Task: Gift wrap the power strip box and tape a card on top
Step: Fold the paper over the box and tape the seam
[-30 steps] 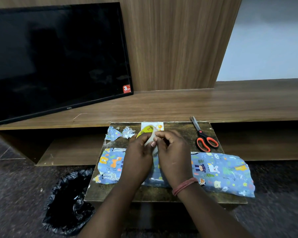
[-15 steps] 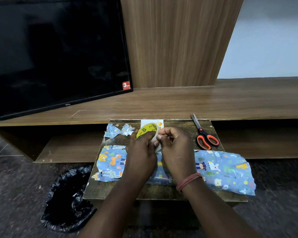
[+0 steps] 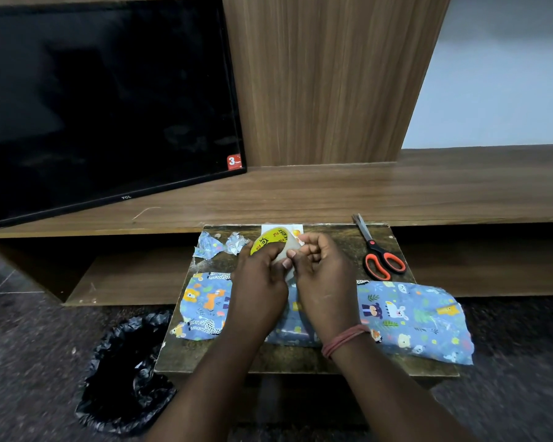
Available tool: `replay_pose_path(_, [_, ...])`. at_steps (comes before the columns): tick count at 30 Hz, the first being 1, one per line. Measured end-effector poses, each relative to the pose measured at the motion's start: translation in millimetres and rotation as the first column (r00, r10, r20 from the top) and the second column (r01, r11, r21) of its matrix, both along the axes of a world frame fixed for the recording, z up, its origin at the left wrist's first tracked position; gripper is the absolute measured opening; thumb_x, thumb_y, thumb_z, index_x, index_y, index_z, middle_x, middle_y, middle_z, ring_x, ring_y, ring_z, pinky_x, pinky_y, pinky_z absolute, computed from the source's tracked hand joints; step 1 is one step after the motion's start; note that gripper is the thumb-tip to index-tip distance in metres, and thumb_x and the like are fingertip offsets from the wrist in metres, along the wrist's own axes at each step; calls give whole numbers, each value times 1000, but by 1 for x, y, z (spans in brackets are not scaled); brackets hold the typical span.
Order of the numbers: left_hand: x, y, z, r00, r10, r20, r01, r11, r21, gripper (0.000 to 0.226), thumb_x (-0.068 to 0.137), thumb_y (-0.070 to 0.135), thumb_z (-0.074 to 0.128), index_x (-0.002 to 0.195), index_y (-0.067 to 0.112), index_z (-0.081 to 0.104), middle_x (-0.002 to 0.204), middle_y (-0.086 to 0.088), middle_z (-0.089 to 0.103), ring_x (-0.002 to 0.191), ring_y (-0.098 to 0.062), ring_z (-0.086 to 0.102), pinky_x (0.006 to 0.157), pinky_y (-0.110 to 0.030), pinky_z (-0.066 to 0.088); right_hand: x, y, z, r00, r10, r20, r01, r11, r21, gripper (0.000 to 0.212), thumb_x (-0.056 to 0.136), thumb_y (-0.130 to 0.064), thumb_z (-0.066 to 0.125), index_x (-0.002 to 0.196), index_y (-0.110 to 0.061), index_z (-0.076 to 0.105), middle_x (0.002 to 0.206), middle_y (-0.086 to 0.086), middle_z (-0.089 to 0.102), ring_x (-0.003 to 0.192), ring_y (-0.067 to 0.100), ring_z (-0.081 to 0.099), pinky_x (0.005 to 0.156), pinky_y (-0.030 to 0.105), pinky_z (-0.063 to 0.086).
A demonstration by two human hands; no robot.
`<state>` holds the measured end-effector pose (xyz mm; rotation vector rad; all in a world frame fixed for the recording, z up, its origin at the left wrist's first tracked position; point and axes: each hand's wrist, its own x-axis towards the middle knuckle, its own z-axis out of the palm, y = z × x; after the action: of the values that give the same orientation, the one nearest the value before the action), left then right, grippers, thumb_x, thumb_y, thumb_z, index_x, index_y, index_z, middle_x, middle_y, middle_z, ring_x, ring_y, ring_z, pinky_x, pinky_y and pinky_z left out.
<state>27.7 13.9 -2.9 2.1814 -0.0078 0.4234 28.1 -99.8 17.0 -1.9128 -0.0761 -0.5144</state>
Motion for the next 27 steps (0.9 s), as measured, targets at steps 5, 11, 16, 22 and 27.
replay_pose_path(5, [-6, -2, 6, 998, -33, 44, 33, 999, 0, 23, 90, 25, 48, 97, 21, 69, 87, 7, 62, 108, -32, 53, 90, -47, 49, -5, 0, 2, 996, 7, 86, -3, 998, -55, 28, 87, 5, 66, 107, -9, 78, 97, -5, 68, 90, 6, 66, 84, 6, 45])
replay_pose_path(11, [-4, 0, 5, 999, -33, 30, 32, 999, 24, 33, 89, 25, 46, 112, 25, 71, 100, 3, 68, 114, -31, 52, 94, -51, 47, -1, -2, 4, 998, 20, 60, -22, 999, 30, 13, 88, -4, 70, 91, -13, 79, 93, -6, 73, 87, 2, 67, 79, 18, 53])
replay_pose_path(16, [-8, -1, 10, 999, -48, 6, 49, 999, -9, 30, 87, 27, 50, 107, 26, 72, 92, 9, 64, 108, -28, 55, 92, -49, 48, 5, -10, 4, 997, 67, 34, -65, 996, -60, 11, 88, -5, 69, 84, -14, 74, 82, -8, 71, 78, 6, 65, 74, 21, 51])
replay_pose_path(22, [-10, -4, 13, 995, -97, 27, 98, 995, -10, 23, 88, 24, 50, 100, 22, 70, 89, 9, 64, 102, -28, 56, 89, -49, 48, 3, -8, -3, 992, 38, 120, -4, 964, -265, 9, 92, -13, 52, 87, -13, 60, 91, 1, 60, 81, 6, 44, 72, 9, 31])
replay_pose_path(27, [-11, 0, 18, 994, -110, -25, 108, 992, -70, 25, 88, 32, 52, 100, 26, 72, 92, 6, 70, 96, -20, 64, 86, -44, 52, 7, -8, -4, 993, 117, 34, -98, 934, -344, 17, 88, -20, 37, 93, -13, 52, 97, 5, 53, 86, 19, 46, 73, 25, 30])
